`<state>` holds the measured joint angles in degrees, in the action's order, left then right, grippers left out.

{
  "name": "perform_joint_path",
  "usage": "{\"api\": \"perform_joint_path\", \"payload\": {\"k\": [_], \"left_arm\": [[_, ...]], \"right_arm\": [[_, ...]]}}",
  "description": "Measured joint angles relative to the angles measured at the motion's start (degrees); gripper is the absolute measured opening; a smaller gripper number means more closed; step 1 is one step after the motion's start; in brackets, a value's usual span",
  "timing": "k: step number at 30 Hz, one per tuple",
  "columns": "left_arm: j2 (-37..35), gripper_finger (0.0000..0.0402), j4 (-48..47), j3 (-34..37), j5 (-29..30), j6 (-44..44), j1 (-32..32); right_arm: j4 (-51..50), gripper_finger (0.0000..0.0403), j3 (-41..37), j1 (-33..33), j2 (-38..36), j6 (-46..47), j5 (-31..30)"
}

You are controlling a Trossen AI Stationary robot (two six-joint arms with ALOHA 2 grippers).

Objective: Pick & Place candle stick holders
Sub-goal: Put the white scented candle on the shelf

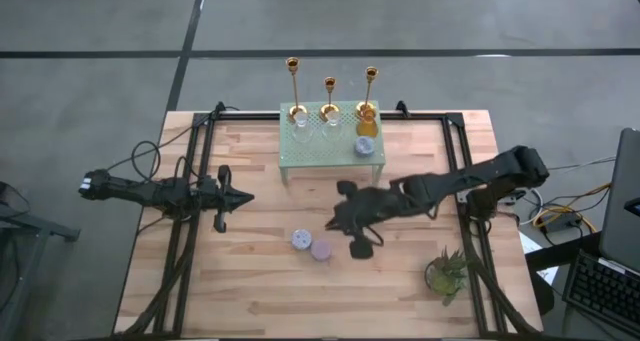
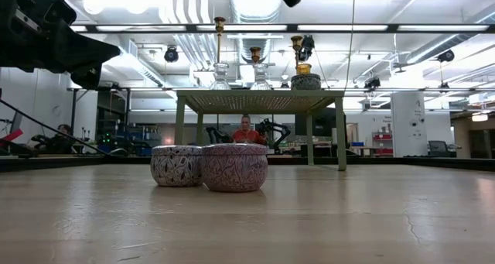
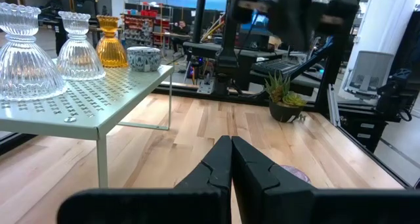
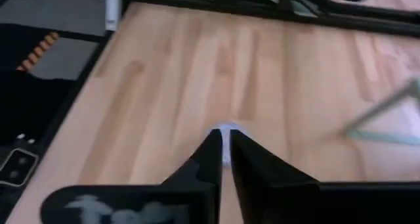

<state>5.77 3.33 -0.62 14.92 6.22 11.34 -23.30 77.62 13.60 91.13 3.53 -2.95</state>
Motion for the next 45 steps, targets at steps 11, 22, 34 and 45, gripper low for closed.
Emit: {"api": "perform_joint_path", "payload": {"k": [11,22,34,45], "left_arm": [[0.01,0.0010,0.00,0.00,-0.02,0.00,0.01],[0.06,0.0010,0.02,0.00,-0.01,0.33,-0.01],[0.29,0.0010,13.08,0.00,2.76,4.74,-0.01],[12.45,0.0093,13.84,-2.23,1.38,11.85,0.04]], "right_arm": [[23.53,0.0009,-18.91,3.52,-7.01,-3.09,0.10],[36.13,0.0008,-41.06,3.56,-25.23,-0.30,-0.38],[44.25,0.0008,-61.36,3.00,-46.51,3.80,-3.44],[43.23,0.0008,-68.66,-1.61,-59.06,4.23,-1.50]]}}
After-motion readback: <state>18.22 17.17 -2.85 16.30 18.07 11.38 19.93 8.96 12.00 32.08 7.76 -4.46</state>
